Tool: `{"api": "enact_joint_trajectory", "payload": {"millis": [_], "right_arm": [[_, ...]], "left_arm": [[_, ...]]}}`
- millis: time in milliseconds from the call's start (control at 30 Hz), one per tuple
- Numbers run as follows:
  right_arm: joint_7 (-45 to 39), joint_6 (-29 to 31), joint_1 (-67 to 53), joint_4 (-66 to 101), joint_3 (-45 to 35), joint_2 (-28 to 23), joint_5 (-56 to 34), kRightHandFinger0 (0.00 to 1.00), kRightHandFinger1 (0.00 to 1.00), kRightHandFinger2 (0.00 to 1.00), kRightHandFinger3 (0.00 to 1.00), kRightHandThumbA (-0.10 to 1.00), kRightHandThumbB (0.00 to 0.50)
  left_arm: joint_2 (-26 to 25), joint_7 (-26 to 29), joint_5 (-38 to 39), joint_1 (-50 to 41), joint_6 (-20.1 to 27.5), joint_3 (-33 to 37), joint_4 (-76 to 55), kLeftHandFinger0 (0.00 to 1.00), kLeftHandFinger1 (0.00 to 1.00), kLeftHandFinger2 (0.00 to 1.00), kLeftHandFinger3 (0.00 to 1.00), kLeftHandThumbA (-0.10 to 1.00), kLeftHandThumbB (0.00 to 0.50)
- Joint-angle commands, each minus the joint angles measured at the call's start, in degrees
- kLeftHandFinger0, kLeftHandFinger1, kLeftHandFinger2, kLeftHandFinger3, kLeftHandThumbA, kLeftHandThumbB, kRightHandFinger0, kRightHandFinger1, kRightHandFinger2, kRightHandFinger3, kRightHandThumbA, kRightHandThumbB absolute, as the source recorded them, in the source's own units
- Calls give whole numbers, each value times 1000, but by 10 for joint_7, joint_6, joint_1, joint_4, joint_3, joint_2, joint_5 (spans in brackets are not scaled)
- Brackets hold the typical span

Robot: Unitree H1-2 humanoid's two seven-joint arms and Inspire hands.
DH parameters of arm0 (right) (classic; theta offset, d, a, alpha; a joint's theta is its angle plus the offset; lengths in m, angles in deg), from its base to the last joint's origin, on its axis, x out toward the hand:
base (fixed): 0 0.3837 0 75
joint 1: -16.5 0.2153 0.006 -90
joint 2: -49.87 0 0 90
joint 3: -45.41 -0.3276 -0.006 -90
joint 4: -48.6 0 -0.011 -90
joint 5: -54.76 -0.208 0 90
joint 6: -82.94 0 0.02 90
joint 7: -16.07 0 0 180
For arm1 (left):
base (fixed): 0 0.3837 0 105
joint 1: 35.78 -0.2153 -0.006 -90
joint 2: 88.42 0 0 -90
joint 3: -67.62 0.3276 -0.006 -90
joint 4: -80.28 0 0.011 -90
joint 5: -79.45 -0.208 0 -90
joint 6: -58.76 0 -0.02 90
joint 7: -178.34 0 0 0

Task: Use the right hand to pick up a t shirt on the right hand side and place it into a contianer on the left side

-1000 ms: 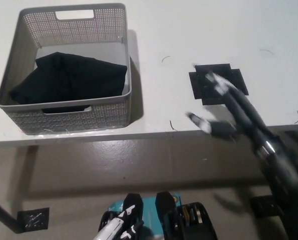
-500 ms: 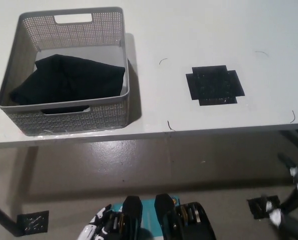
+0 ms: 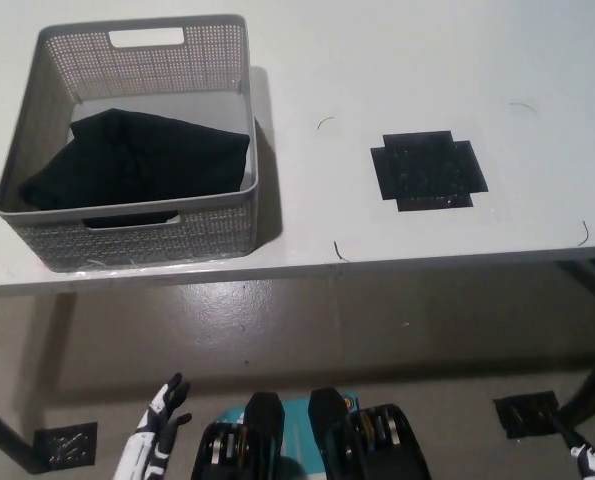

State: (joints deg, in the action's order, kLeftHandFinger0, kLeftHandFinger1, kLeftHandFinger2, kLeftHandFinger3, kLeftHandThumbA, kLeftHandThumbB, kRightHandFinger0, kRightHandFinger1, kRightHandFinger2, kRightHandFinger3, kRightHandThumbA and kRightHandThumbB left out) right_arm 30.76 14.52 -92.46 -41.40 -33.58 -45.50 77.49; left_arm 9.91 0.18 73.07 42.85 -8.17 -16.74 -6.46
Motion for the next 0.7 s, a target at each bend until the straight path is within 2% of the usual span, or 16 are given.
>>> {"api": "enact_joint_trajectory", "payload": {"millis": [0, 100, 167, 300, 333, 433, 467, 567, 600, 667], "right_arm": [[129, 54, -4, -18, 48, -41, 9, 1000, 1000, 1000, 1000, 728, 160], [157, 54, -4, -33, 83, -55, 10, 1000, 1000, 1000, 1000, 724, 150], [174, 54, -1, -45, 108, -63, 10, 1000, 1000, 1000, 1000, 736, 148], [199, 54, 6, -62, 141, -69, 18, 1000, 1000, 1000, 1000, 719, 122], [206, 54, 8, -65, 148, -71, 19, 1000, 1000, 1000, 1000, 734, 135], [208, 54, 13, -66, 160, -78, 14, 1000, 1000, 1000, 1000, 803, 122], [211, 54, 17, -67, 164, -82, 14, 1000, 1000, 1000, 1000, 839, 112], [212, 54, 20, -73, 171, -84, -1, 1000, 1000, 1000, 1000, 902, 123], [213, 54, 18, -74, 170, -83, -4, 1000, 1000, 1000, 1000, 890, 114], [218, 54, 15, -72, 160, -77, -6, 1000, 1000, 1000, 1000, 831, 127]], "left_arm": [[-11, -10, 58, -26, 39, -15, -58, 941, 1000, 1000, 1000, 1000, 327], [-16, -25, 72, -30, 39, -21, -53, 948, 1000, 1000, 1000, 1000, 307], [-16, -33, 82, -34, 39, -30, -52, 947, 1000, 1000, 1000, 1000, 334], [-22, -48, 91, -47, 39, -42, -48, 973, 1000, 1000, 1000, 1000, 342], [-23, -52, 92, -49, 39, -44, -47, 976, 1000, 1000, 1000, 1000, 330], [-20, -58, 90, -61, 39, -48, -44, 973, 1000, 1000, 1000, 1000, 325], [-19, -61, 90, -61, 39, -49, -39, 978, 1000, 1000, 1000, 1000, 333], [-31, -66, 76, -56, 39, -49, -17, 986, 1000, 1000, 1000, 1000, 361], [-32, -67, 74, -52, 39, -51, -10, 979, 1000, 1000, 1000, 1000, 379], [-35, -70, 75, -34, 39, -54, 6, 976, 1000, 1000, 1000, 1000, 369]]}}
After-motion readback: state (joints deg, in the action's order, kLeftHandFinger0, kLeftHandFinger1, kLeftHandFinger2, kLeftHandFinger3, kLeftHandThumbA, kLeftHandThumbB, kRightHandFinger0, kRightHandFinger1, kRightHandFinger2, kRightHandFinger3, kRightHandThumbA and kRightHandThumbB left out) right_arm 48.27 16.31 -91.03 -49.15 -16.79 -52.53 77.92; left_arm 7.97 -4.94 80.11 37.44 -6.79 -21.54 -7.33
